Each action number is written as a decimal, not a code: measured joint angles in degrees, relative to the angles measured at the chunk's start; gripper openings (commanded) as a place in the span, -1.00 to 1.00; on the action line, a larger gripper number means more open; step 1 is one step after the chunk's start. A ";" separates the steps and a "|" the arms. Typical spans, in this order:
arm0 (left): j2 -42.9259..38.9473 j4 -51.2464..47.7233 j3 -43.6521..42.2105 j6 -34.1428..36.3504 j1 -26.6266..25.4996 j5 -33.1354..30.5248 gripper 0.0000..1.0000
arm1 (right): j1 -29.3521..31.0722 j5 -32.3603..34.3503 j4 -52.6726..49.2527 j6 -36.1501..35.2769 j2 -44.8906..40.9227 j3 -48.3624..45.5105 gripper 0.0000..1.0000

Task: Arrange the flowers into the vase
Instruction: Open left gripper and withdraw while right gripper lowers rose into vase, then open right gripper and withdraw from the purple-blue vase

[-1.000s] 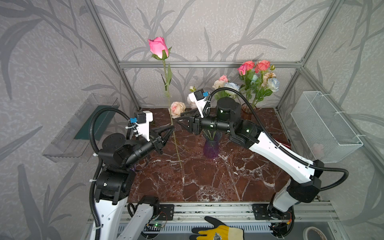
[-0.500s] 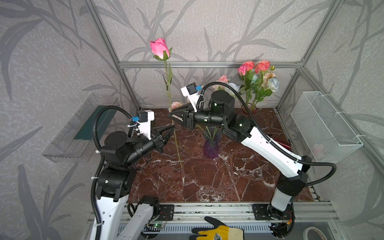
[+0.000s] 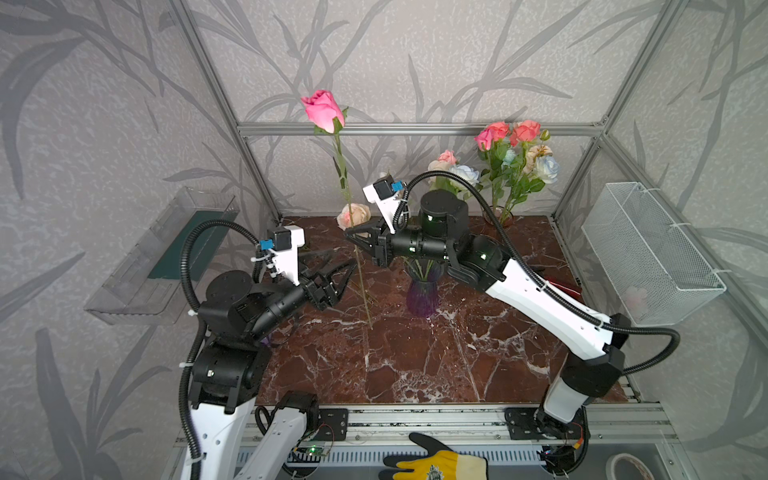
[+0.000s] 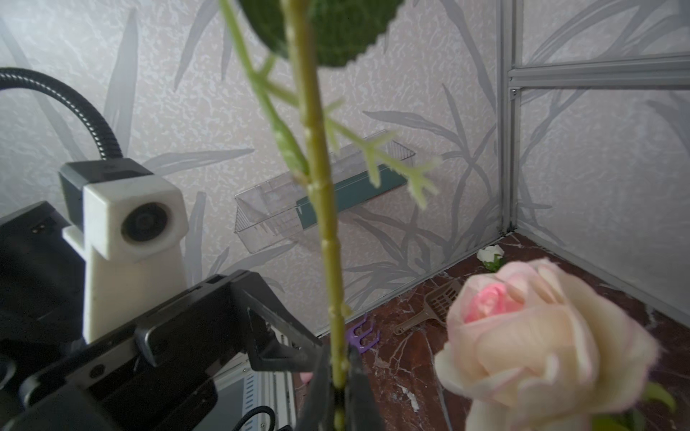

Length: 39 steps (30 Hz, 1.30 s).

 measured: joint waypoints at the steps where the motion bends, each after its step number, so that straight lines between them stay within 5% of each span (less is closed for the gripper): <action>1: -0.52 -0.09 -0.02 0.04 0.00 -1.38 0.56 | 0.00 2.25 0.37 -1.38 -2.08 -2.40 -0.94; 10: -0.55 -2.03 -2.40 -1.73 0.00 -20.59 0.50 | -6.29 19.17 10.29 -8.85 -21.64 -22.16 -0.94; 17: 3.17 -4.83 -3.76 -6.14 0.00 -32.20 0.49 | -14.67 23.96 19.30 -8.44 -23.76 -30.36 -0.96; 31: 7.58 -4.81 -6.45 -10.27 0.07 -33.68 0.49 | -17.07 21.90 22.60 -4.50 -19.32 -38.27 -0.82; 37: 10.62 -3.21 -7.54 -11.19 0.07 -33.05 0.49 | -14.64 21.46 19.87 -3.48 -17.59 -41.20 -0.24; 39: 11.23 -2.60 -8.11 -11.30 0.07 -33.05 0.49 | -14.03 21.99 18.78 -3.34 -17.49 -42.03 -0.20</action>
